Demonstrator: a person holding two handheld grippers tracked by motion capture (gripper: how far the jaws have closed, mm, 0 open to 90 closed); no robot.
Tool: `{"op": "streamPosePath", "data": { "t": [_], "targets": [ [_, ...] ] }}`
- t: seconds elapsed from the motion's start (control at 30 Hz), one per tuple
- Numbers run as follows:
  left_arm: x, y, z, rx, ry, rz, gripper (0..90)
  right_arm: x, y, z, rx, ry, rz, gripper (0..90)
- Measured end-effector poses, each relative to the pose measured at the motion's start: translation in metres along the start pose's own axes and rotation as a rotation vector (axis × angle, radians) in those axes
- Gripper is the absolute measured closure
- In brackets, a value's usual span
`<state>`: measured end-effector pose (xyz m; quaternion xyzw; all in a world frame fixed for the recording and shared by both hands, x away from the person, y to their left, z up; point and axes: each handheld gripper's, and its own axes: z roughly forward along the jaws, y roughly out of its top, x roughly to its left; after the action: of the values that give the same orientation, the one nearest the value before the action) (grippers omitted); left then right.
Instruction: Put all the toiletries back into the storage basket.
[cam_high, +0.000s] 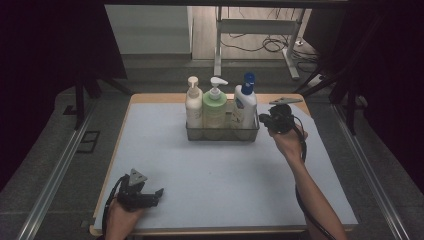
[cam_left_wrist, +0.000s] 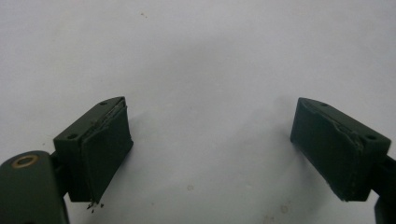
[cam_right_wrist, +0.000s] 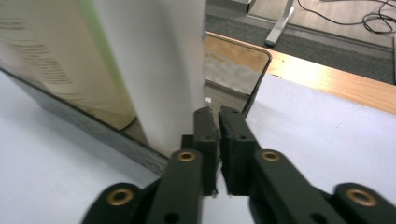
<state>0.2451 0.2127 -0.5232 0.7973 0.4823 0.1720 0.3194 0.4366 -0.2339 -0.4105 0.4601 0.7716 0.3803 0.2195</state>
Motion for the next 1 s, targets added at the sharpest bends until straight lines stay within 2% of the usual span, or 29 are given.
{"op": "streamPosePath", "data": {
  "t": [0.27,0.7,0.87,1.0],
  "targets": [
    [0.0,0.0,0.0,0.0,0.0,0.0,12.0,-0.007,0.005,0.022,0.023,-0.028,0.017,89.4],
    [0.0,0.0,0.0,0.0,-0.001,0.0,12.0,-0.013,0.006,0.053,0.045,-0.01,0.051,89.3],
    [0.0,0.0,0.0,0.0,-0.001,-0.001,12.0,-0.011,0.004,0.061,0.061,0.01,0.056,89.4],
    [0.0,0.0,0.0,0.0,-0.001,-0.001,12.0,-0.006,0.002,0.065,0.071,0.003,0.055,89.5]
  ]
}}
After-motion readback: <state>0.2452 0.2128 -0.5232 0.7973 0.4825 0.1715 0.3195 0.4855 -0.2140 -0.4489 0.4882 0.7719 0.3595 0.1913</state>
